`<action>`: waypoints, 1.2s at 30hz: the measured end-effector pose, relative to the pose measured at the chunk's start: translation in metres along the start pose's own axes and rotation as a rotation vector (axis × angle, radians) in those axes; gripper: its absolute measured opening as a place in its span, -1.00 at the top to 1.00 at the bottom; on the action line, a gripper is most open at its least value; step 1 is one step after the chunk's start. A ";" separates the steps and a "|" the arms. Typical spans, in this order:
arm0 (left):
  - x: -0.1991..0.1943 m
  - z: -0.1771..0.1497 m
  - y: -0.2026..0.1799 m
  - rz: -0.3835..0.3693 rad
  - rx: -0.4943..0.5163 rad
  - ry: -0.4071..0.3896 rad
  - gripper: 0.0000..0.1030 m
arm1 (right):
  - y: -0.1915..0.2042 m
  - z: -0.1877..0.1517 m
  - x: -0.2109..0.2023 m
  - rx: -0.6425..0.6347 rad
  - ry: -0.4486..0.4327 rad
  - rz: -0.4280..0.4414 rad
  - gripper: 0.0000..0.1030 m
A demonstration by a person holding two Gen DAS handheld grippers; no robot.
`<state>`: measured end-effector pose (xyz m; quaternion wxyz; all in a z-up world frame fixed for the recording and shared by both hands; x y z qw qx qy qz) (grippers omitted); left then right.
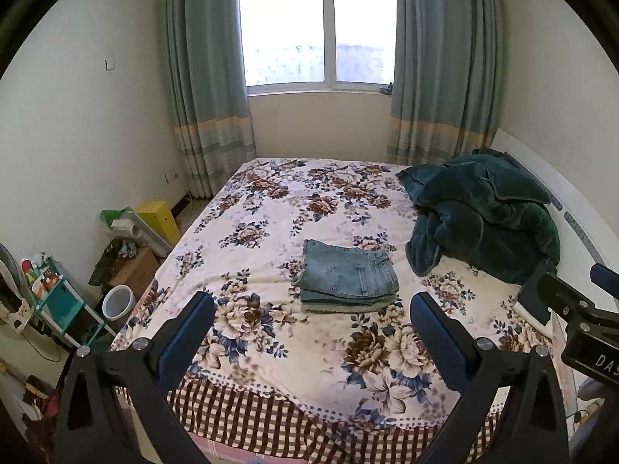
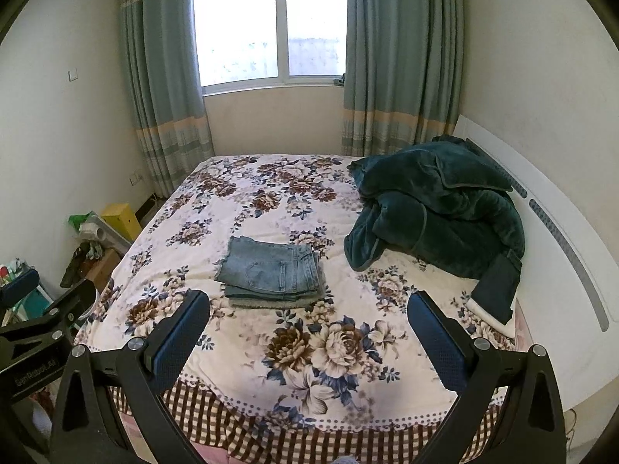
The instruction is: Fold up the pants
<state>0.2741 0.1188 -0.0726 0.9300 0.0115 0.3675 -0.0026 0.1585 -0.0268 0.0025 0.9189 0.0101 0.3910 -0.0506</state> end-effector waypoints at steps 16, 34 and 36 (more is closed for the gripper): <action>-0.003 -0.001 0.003 -0.002 -0.019 -0.004 -1.00 | 0.009 0.011 -0.001 -0.011 0.007 0.016 -1.00; -0.004 -0.005 0.002 0.001 -0.022 0.004 -1.00 | 0.010 0.016 0.002 -0.018 0.010 0.023 -1.00; -0.003 -0.005 0.002 -0.001 -0.022 0.004 -1.00 | 0.011 0.017 0.003 -0.020 0.012 0.021 -1.00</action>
Point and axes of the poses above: each gripper's, at about its wrist camera, not at the fingertips, and x roughly the way its jaws point, y to its left, z to its top, the point moved 10 cm from there along x, roughly the way its jaws point, and after that the axes turned 5 degrees about y, right-handed, at the moved point
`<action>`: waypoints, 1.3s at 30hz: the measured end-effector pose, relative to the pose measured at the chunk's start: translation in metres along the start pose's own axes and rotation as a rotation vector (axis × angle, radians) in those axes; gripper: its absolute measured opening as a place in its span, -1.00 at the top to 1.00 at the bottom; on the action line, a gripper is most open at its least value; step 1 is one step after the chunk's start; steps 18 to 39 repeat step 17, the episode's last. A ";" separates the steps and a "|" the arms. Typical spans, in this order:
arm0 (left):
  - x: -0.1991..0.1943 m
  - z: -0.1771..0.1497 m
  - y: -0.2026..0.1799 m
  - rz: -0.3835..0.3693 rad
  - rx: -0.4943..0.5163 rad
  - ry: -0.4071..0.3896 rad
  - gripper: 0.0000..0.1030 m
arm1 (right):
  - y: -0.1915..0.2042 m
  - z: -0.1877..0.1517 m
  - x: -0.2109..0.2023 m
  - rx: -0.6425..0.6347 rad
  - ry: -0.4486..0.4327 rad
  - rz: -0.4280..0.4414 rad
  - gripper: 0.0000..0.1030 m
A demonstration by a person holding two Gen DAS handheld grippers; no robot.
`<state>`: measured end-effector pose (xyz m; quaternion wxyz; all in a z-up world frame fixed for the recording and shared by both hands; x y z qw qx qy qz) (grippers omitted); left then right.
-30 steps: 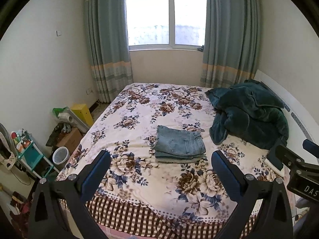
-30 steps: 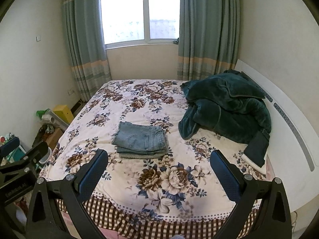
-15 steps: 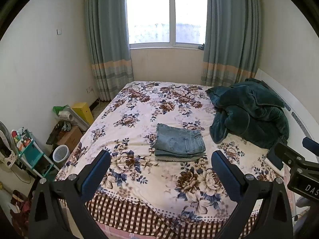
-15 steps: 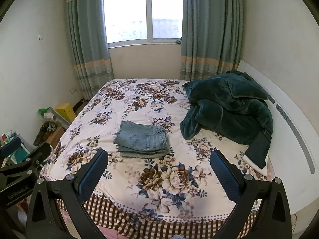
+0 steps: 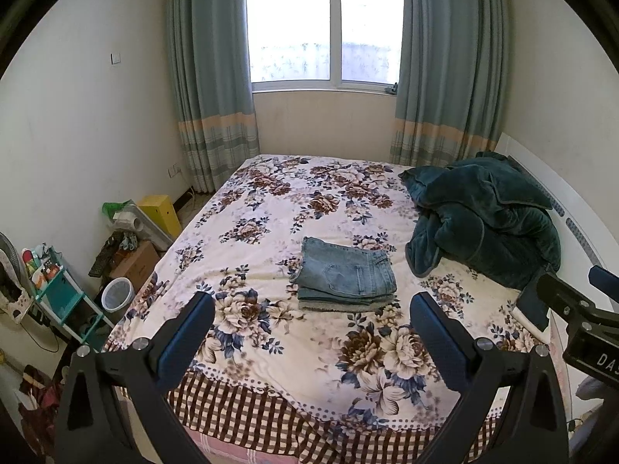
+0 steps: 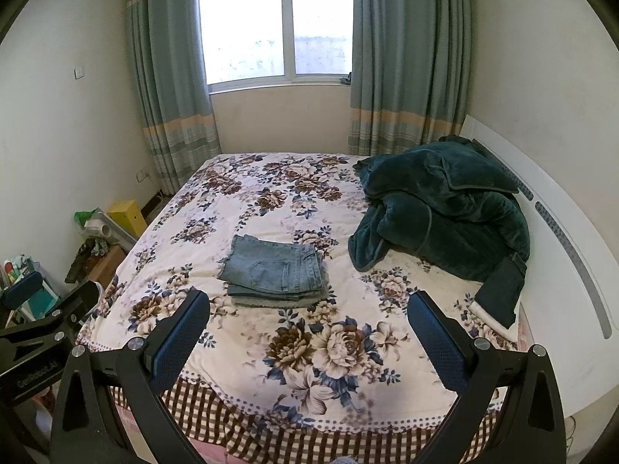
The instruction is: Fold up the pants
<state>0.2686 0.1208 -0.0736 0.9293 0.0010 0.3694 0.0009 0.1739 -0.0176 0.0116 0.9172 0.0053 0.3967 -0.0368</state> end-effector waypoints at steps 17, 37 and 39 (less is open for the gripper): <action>-0.006 -0.006 -0.010 0.006 0.001 -0.010 -1.00 | -0.008 -0.005 0.001 0.007 0.002 0.006 -1.00; -0.006 -0.006 -0.010 0.006 0.001 -0.010 -1.00 | -0.008 -0.005 0.001 0.007 0.002 0.006 -1.00; -0.006 -0.006 -0.010 0.006 0.001 -0.010 -1.00 | -0.008 -0.005 0.001 0.007 0.002 0.006 -1.00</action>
Point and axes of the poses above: each gripper's, at about its wrist camera, not at the fingertips, and x roughly the way its jaws point, y to its left, z to its top, the point moved 10 cm from there along x, roughly the way its jaws point, and after that the axes turned 5 degrees about y, right-handed, at the moved point
